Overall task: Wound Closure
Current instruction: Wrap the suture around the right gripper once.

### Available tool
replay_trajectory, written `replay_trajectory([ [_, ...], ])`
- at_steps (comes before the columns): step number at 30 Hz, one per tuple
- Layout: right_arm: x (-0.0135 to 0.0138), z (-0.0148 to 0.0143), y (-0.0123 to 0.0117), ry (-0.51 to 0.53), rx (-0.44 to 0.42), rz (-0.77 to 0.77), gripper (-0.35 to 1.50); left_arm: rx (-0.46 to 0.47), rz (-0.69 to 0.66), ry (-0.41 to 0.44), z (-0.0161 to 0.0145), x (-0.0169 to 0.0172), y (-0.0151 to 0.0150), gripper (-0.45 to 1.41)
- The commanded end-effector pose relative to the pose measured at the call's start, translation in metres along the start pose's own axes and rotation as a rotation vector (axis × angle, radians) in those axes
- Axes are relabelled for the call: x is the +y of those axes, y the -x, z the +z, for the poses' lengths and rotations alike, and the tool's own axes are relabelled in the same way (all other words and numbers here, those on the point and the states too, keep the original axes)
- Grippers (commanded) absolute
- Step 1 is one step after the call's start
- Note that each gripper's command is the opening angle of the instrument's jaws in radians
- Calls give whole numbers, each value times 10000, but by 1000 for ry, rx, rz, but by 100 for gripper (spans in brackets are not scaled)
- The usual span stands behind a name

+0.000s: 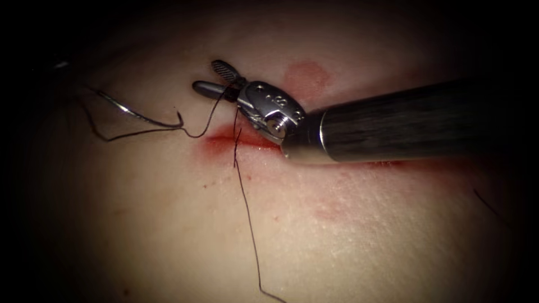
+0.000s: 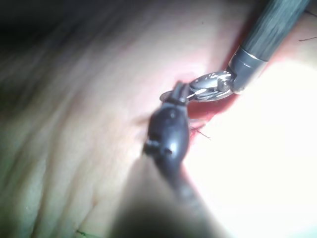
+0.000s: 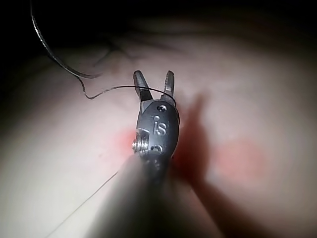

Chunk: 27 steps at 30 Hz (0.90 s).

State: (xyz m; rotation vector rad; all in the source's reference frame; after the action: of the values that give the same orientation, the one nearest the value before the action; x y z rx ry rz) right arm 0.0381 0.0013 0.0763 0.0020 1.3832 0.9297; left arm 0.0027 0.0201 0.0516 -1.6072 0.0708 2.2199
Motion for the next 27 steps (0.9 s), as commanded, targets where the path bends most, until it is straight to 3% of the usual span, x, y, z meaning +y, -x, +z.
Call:
replay_trajectory([
  [1,-4,5,2,-12,12,6,56,-2,-3,2,13,4,13,-35],
  [8,-11,1,-8,-97,39,17,56,-25,15,2,40,6,65,-35],
  [20,-38,-7,-14,-282,-5,27,57,-94,-22,-28,46,-85,89,-35],
  [27,-56,-3,-16,-435,-71,26,61,-118,-18,-70,93,-106,131,-35],
])
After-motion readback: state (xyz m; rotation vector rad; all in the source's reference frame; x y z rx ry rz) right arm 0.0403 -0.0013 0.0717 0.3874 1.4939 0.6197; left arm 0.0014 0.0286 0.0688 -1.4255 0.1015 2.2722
